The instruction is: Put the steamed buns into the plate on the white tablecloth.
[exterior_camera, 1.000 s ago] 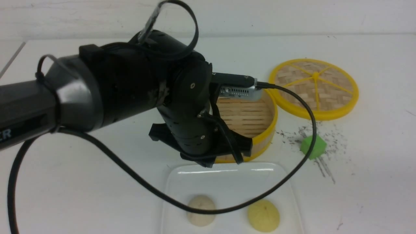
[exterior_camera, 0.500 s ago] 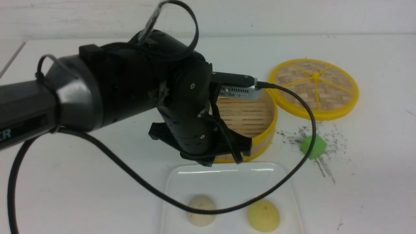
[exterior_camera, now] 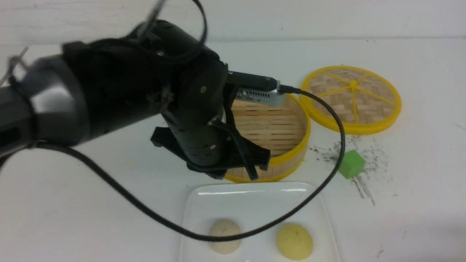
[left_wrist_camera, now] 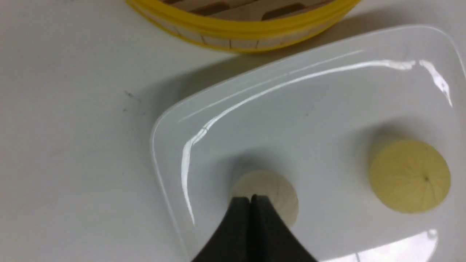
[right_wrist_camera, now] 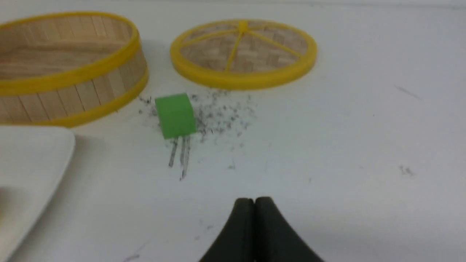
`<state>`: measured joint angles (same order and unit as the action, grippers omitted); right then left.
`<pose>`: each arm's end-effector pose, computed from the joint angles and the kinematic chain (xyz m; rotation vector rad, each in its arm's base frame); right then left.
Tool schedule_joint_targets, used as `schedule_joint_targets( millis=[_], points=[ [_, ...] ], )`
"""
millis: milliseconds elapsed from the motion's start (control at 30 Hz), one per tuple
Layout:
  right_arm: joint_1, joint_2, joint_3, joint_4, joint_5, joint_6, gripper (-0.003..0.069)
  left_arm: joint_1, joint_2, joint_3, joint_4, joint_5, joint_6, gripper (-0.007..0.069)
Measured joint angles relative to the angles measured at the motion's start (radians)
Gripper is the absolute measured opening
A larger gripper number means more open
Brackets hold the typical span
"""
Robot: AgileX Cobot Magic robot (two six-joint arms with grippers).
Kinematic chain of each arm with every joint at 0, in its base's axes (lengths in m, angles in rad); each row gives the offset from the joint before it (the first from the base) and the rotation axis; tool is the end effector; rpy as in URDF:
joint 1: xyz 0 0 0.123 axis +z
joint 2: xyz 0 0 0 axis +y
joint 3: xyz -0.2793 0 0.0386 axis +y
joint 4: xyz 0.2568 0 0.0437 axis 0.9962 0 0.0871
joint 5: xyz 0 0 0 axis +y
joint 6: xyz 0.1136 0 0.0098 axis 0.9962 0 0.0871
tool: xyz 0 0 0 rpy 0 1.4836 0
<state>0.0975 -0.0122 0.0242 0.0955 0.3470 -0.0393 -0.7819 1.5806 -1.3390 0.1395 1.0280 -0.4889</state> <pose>0.0866 0.0122 0.1682 -0.0660 1.8419 0.1335 0.2539 -0.2330 0.2783 0.4668 2.7061 -0.1726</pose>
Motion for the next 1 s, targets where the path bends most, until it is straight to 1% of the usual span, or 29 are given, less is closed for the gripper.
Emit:
schedule_joint_targets(
  millis=[100, 133, 200, 400, 533, 667, 833, 867, 900, 967, 1000],
  points=[
    [0.0, 0.0, 0.0, 0.015, 0.041, 0.0, 0.001, 0.0, -0.102, -0.054, 0.0, 0.115, 0.018, 0.0002],
    [0.0, 0.0, -0.001, 0.015, 0.042, 0.0, 0.001, 0.0, -0.109, -0.059, 0.002, 0.12, 0.02, 0.0003],
    [-0.005, 0.0, -0.002, 0.015, 0.047, 0.0, 0.0012, 0.0, -0.223, -0.107, 0.028, 0.179, 0.043, 0.0004],
    [-0.055, 0.0, -0.002, 0.011, 0.047, 0.0, 0.0015, 0.0, -0.417, -0.117, 0.115, 0.209, 0.048, 0.0009],
    [-0.069, 0.0, -0.002, -0.001, 0.047, 0.0, 0.0019, 0.0, -0.529, -0.104, 0.157, 0.209, 0.048, 0.0013],
    [-0.07, 0.0, -0.002, -0.008, 0.047, 0.0, 0.0023, 0.0, -0.653, -0.017, 0.173, 0.209, 0.042, 0.0012],
    [-0.07, 0.0, -0.002, -0.019, 0.047, 0.0, 0.0027, 0.0, -0.798, 0.148, 0.206, 0.209, -0.008, 0.0013],
    [-0.07, 0.0, -0.002, -0.021, 0.047, 0.0, 0.0028, 0.0, -0.852, 0.226, 0.215, 0.198, -0.033, 0.0013],
    [-0.07, 0.0, -0.002, -0.022, 0.047, 0.0, 0.0029, 0.0, -0.872, 0.245, 0.215, 0.184, -0.039, 0.0013],
    [-0.07, 0.0, -0.002, -0.024, 0.047, 0.0, 0.0034, 0.0, -0.946, 0.354, 0.204, 0.091, -0.059, 0.0013],
    [-0.07, 0.0, -0.002, -0.025, 0.047, 0.0, 0.0034, 0.0, -0.96, 0.376, 0.199, 0.07, -0.062, 0.0013]
  ],
)
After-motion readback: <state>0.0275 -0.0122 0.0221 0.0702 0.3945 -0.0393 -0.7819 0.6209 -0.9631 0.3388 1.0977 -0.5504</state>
